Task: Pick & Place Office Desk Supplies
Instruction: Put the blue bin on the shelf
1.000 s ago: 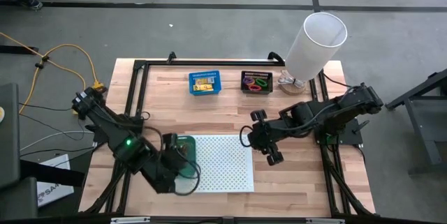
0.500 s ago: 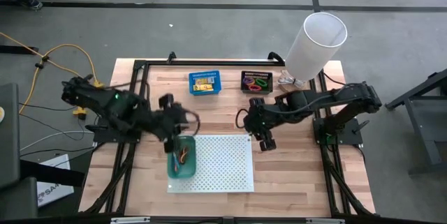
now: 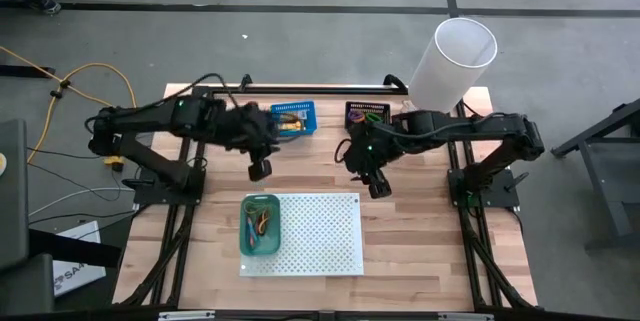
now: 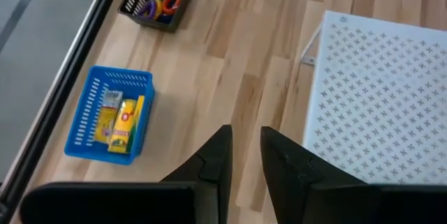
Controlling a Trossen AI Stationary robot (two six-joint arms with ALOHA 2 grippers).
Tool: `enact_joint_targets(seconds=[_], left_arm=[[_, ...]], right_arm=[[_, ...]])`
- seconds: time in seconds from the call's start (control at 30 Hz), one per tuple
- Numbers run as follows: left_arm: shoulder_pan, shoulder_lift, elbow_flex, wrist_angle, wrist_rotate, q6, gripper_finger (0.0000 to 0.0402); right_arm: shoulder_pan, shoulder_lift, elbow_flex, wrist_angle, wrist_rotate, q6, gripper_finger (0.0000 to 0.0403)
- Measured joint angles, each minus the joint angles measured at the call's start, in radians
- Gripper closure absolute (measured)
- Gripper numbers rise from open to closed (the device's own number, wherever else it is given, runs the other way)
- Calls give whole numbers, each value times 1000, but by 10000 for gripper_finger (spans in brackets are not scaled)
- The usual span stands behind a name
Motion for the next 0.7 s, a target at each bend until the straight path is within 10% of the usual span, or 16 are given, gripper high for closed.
enact_joint_targets(seconds=[0.7], left_arm=[[275, 0, -4, 21, 186, 209, 332]], right_arm=[[-149, 0, 0, 49, -3, -65, 233]])
